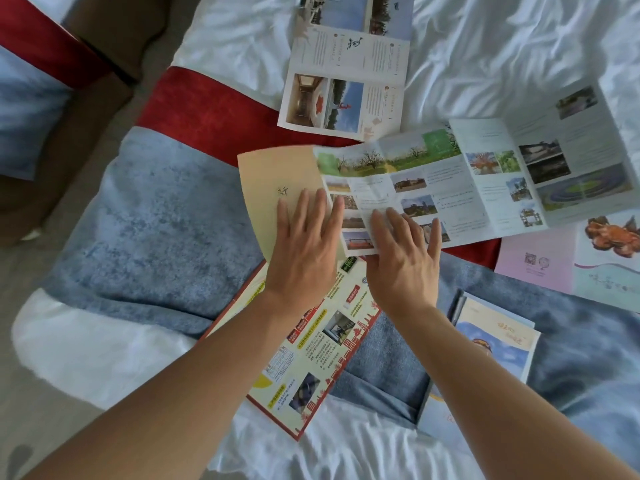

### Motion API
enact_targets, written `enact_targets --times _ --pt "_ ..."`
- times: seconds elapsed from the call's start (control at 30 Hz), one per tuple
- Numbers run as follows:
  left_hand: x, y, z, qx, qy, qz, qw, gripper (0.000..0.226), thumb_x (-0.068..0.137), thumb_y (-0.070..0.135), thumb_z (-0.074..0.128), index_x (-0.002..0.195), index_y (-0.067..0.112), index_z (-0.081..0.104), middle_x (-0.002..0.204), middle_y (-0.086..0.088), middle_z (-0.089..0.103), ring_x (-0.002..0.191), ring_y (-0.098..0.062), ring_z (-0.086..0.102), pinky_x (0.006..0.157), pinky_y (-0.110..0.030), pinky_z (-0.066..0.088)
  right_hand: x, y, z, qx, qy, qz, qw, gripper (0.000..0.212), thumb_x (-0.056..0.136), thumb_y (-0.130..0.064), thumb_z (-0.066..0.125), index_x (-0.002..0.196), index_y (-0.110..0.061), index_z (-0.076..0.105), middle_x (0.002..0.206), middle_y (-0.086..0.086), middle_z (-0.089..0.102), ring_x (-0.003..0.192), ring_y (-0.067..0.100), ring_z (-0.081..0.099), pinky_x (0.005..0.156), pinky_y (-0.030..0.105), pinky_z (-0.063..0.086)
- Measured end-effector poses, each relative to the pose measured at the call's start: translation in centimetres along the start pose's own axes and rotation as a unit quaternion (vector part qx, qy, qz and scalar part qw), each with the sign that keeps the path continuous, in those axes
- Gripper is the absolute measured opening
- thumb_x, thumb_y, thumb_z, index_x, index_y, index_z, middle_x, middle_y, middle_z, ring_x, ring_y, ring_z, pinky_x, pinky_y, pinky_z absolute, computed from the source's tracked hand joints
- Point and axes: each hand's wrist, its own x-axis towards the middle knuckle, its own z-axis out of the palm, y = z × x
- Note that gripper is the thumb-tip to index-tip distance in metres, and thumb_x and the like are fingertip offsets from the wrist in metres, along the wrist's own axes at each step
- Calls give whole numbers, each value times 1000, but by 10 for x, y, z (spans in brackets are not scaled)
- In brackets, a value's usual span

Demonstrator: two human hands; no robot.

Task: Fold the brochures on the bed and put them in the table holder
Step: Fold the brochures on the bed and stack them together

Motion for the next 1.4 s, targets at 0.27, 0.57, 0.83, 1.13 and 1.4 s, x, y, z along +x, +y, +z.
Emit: enact_targets --times 0.27,0.57,0.83,1.13,1.4 --pt "-16 -3 3 -268 -8 -71 961 93 94 55 45 157 11 -6 166 -12 0 153 -26 0 122 -46 21 4 -30 -6 97 13 34 995 57 82 -10 58 139 -14 53 138 3 59 126 31 52 108 54 35" --pt "-8 20 -14 -474 19 -120 872 91 88 61 46 157 30 -5 165 5 19 148 -9 24 117 -40 34 -25 -24 5 179 -48 18 983 39 101 -25 44 137 -17 54 138 1 57 119 29 57 87 44 51" --pt "20 57 -6 -417 -9 -67 906 79 94 64 21 158 20 10 165 1 17 148 -12 21 115 -30 26 -38 15 -3 184 -70 60 979 66 82 -13 65 143 -16 42 143 6 49 127 26 50 100 46 48" --pt "54 84 25 -240 -36 -70 967 68 96 29 56 153 7 26 161 -17 20 148 -36 19 117 -52 27 -34 88 -14 94 -91 150 980 77 88 -15 57 156 -12 20 161 7 27 148 24 22 121 41 18" --pt "81 97 36 -199 -82 -237 947 66 97 27 44 152 1 19 162 -22 15 148 -37 16 118 -52 16 -22 128 -2 -48 -144 106 983 93 93 -19 62 157 -16 -6 167 8 2 153 26 -1 124 46 8"
